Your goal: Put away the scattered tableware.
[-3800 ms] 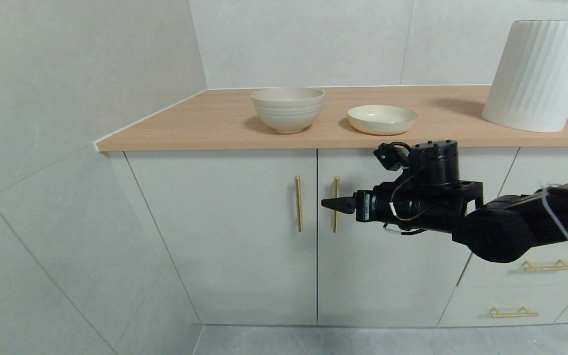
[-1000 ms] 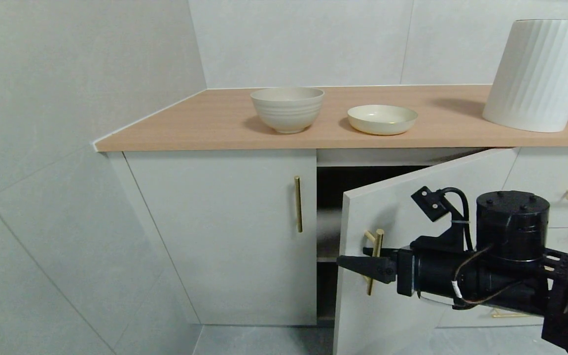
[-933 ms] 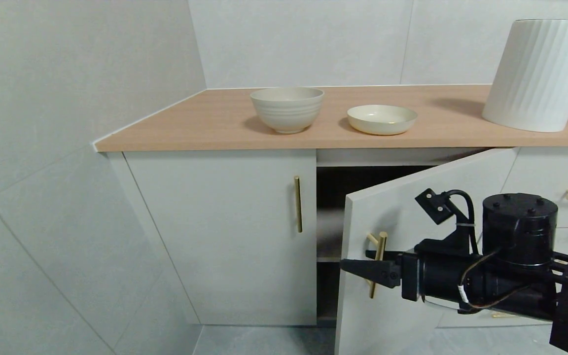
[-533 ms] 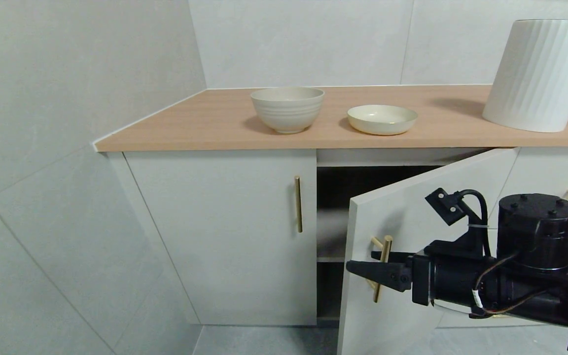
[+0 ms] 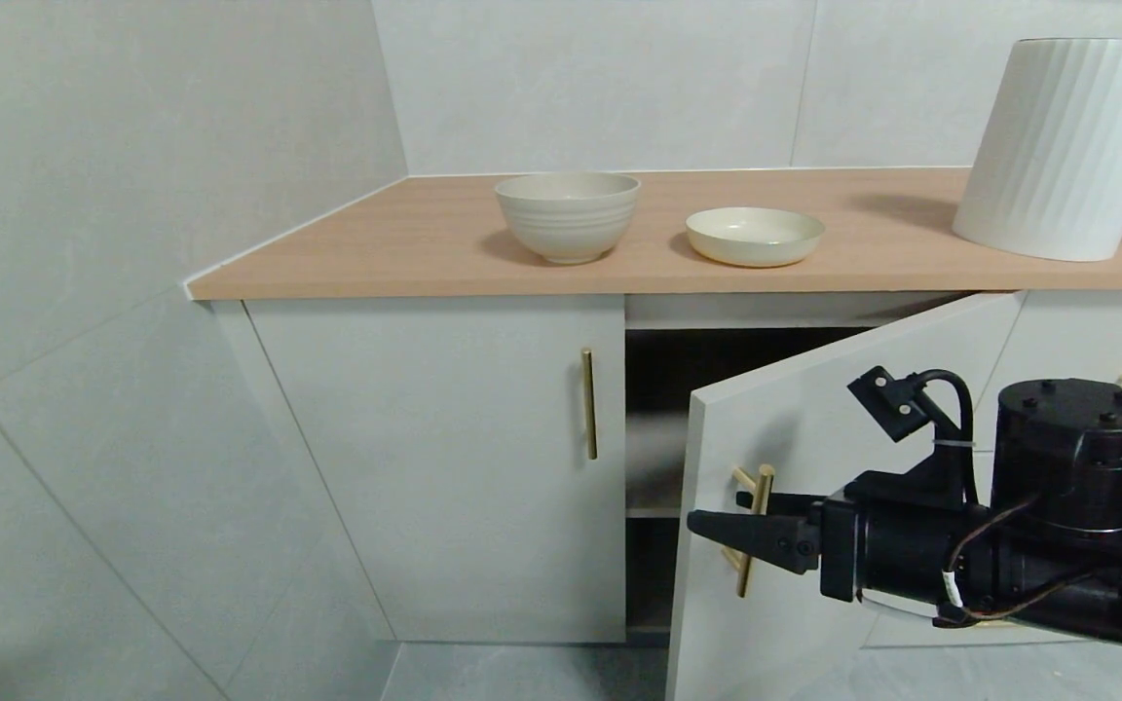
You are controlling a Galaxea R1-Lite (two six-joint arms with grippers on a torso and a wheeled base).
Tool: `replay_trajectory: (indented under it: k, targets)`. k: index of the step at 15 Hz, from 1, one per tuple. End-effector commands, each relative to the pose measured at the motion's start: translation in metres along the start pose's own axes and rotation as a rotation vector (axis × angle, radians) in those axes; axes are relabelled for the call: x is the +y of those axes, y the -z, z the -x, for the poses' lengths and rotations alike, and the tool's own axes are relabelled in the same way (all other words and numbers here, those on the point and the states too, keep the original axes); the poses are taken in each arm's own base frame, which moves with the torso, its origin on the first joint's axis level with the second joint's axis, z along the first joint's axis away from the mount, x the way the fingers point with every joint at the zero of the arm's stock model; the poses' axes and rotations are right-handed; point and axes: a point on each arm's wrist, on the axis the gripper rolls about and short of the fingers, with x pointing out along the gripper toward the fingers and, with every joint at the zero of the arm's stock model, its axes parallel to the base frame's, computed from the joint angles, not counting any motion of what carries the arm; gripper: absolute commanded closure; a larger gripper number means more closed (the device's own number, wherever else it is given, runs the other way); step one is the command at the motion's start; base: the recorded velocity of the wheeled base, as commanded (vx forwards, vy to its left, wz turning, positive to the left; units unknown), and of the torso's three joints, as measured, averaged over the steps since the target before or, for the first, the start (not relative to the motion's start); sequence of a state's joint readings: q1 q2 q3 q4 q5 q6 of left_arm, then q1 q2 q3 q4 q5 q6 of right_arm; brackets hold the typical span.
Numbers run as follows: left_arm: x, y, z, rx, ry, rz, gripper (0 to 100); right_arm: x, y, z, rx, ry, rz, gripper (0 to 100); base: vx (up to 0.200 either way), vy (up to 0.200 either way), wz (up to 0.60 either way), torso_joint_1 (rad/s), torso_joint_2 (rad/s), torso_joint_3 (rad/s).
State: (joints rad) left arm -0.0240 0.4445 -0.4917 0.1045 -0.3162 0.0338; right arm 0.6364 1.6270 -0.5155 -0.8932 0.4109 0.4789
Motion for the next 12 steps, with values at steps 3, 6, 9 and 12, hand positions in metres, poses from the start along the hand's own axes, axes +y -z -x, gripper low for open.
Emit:
replay_trajectory:
  k: [3,6,9,12]
  targets:
    - [0.024,-0.008,-0.127,0.347,0.212,0.08,0,0.0,0.002,0.0,0.006,-0.003,-0.001,0,0.0,0.0,0.0,0.0,0.0,0.0]
    - [0.009,0.028,-0.166,0.442,0.323,0.132,0,0.007,0.004,-0.001,0.015,-0.025,0.006,0,0.0,0.0,0.0,0.0,0.0,0.0]
    - [-0.012,0.045,-0.181,0.509,0.43,0.14,0,0.008,0.007,-0.001,0.026,-0.028,0.003,0,0.0,0.0,0.0,0.0,0.0,0.0]
    - [-0.034,0.054,-0.189,0.586,0.51,0.188,0,0.008,0.009,-0.002,0.036,-0.029,0.001,0,0.0,0.0,0.0,0.0,0.0,0.0]
